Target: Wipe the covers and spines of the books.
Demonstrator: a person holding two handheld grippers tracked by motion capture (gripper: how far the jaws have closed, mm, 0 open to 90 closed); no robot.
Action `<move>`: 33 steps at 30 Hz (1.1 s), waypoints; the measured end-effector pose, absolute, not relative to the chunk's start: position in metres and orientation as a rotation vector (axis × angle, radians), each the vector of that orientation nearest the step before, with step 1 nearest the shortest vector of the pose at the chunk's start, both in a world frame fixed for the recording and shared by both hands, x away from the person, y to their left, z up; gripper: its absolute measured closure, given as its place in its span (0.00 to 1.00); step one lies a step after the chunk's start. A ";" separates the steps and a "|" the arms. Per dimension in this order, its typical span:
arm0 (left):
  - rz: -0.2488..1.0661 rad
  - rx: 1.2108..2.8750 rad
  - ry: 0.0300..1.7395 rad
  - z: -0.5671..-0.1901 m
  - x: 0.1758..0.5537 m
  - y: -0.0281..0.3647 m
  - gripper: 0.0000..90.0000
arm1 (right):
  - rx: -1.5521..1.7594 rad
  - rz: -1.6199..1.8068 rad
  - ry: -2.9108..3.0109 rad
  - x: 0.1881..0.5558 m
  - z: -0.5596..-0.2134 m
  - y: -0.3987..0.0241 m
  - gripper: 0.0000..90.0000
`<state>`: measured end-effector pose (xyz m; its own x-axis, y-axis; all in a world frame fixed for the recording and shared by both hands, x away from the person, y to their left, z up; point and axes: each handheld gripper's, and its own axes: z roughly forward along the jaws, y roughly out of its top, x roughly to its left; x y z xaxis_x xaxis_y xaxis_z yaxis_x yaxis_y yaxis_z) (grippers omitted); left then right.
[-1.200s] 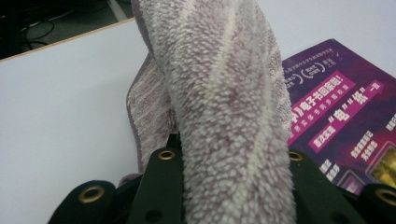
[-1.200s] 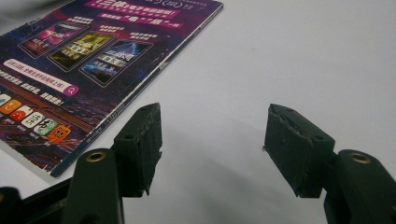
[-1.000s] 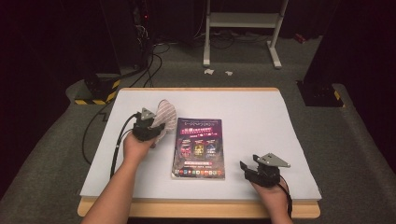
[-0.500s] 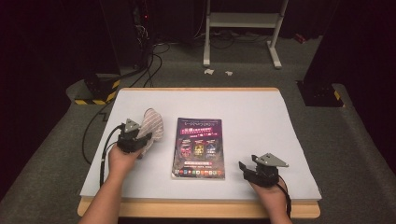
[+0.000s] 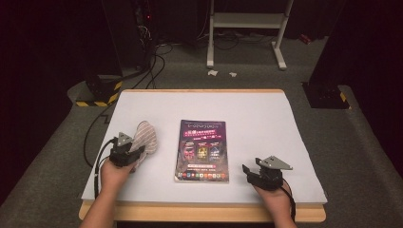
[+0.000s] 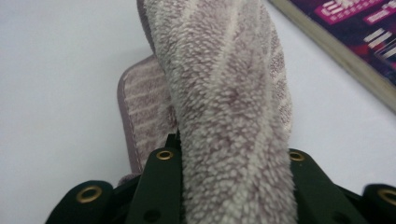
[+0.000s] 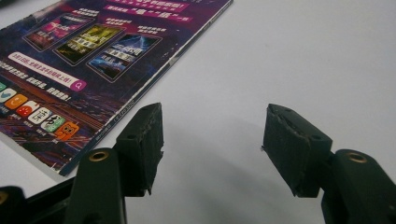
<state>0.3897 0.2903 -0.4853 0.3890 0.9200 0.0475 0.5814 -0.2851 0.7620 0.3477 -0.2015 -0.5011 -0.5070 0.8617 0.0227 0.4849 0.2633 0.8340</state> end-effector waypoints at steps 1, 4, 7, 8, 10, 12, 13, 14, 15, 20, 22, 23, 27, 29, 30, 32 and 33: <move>0.653 1.993 1.284 -0.488 0.389 0.291 0.79 | 1.219 1.146 2.100 0.347 -0.501 -0.201 0.42; 0.607 1.989 1.293 -0.494 0.389 0.293 0.78 | 1.215 1.145 2.102 0.348 -0.502 -0.201 0.42; 0.592 1.970 1.295 -0.497 0.388 0.296 0.76 | 1.221 1.142 2.106 0.348 -0.502 -0.200 0.42; 0.593 1.973 1.292 -0.497 0.389 0.296 0.74 | 1.220 1.142 2.107 0.348 -0.502 -0.200 0.42; 0.572 1.968 1.293 -0.497 0.389 0.296 0.67 | 1.219 1.141 2.107 0.348 -0.502 -0.199 0.42; 0.552 1.960 1.297 -0.497 0.389 0.297 0.57 | 1.219 1.141 2.107 0.347 -0.502 -0.199 0.42; 0.543 1.957 1.298 -0.497 0.389 0.298 0.54 | 1.222 1.141 2.106 0.347 -0.502 -0.199 0.42; 0.537 1.949 1.296 -0.496 0.389 0.298 0.51 | 1.222 1.141 2.107 0.347 -0.502 -0.199 0.42; 0.537 1.938 1.292 -0.495 0.388 0.299 0.48 | 1.222 1.139 2.108 0.347 -0.503 -0.199 0.42; 0.560 1.888 1.283 -0.485 0.385 0.300 0.38 | 1.222 1.140 2.107 0.347 -0.503 -0.199 0.42; 0.574 1.879 1.282 -0.481 0.384 0.300 0.35 | 1.222 1.141 2.107 0.347 -0.503 -0.199 0.42; 0.574 1.879 1.282 -0.481 0.384 0.300 0.35 | 1.222 1.141 2.107 0.347 -0.503 -0.199 0.42; 0.601 1.855 1.247 -0.466 0.380 0.295 0.35 | 1.221 1.141 2.111 0.347 -0.502 -0.198 0.43; 0.613 1.847 1.225 -0.459 0.378 0.290 0.35 | 1.222 1.141 2.111 0.347 -0.502 -0.197 0.44; 0.618 1.847 1.217 -0.457 0.378 0.289 0.35 | 1.226 1.142 2.110 0.346 -0.502 -0.197 0.44; 0.625 1.840 1.199 -0.452 0.376 0.284 0.35 | 1.228 1.142 2.109 0.346 -0.501 -0.197 0.44; 0.624 1.837 1.190 -0.449 0.375 0.281 0.36 | 1.226 1.142 2.109 0.346 -0.501 -0.197 0.44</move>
<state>0.3750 0.2808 -0.4492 0.4256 0.9043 -0.0336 0.4866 -0.1974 0.8510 0.3464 -0.1968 -0.5011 -0.5074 0.8613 0.0277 0.4941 0.2645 0.8282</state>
